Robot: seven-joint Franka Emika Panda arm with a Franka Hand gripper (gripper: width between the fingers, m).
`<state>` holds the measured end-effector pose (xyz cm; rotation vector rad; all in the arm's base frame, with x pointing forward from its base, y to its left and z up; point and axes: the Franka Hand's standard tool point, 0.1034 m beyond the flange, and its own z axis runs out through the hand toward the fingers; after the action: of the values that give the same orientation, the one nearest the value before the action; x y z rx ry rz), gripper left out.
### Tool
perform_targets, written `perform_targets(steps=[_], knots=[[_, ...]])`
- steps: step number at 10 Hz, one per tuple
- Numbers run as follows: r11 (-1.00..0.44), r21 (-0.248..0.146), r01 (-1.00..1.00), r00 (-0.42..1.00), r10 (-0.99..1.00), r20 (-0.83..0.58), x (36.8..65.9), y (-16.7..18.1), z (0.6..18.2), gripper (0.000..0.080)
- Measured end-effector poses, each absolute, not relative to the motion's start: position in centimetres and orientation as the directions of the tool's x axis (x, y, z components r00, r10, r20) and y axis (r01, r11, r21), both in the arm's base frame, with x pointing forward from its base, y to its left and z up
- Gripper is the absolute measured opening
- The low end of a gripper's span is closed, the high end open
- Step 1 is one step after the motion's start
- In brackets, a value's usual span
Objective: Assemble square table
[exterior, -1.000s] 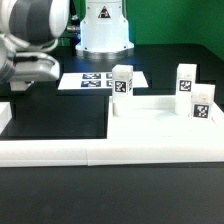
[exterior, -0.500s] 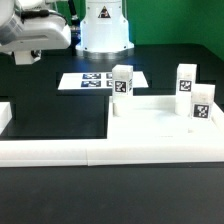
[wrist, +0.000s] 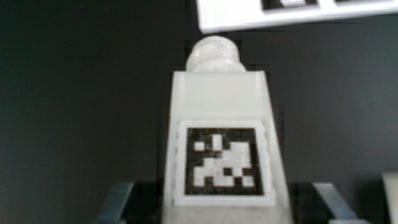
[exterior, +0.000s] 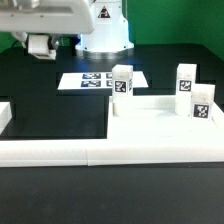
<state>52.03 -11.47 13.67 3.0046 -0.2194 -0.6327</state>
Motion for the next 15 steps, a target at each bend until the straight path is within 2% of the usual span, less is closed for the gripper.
perform_targets(steps=[1,3,5,6,7,8,10,11,12,13,15], knots=[[-0.986,0.107,-0.13,0.937,-0.157,-0.311,54.3,-9.9,14.2,0.0291],[-0.989,0.092,-0.114,0.971,-0.131,-0.202,54.0,-10.2,13.7,0.0291],[-0.989,0.097,-0.11,0.992,-0.115,-0.048,55.1,-10.2,13.6,0.0291],[-0.986,0.103,-0.134,0.989,-0.127,0.076,55.9,-9.8,13.4,0.0291],[-0.984,0.096,-0.151,0.972,-0.13,0.194,56.1,-7.4,12.4,0.0291],[-0.985,0.089,-0.15,0.963,-0.125,0.24,56.7,-5.3,12.0,0.0291],[-0.974,0.038,-0.225,0.908,-0.196,0.37,60.3,-1.1,13.1,0.0291],[-0.971,0.009,-0.24,0.883,-0.214,0.417,60.8,-0.2,13.8,0.0291],[-0.974,0.009,-0.228,0.852,-0.195,0.486,60.9,-0.6,13.9,0.0291],[-0.974,0.012,-0.228,0.854,-0.194,0.482,60.4,-0.6,13.3,0.0291],[-0.974,0.014,-0.224,0.855,-0.19,0.482,60.6,-0.5,13.3,0.0291]])
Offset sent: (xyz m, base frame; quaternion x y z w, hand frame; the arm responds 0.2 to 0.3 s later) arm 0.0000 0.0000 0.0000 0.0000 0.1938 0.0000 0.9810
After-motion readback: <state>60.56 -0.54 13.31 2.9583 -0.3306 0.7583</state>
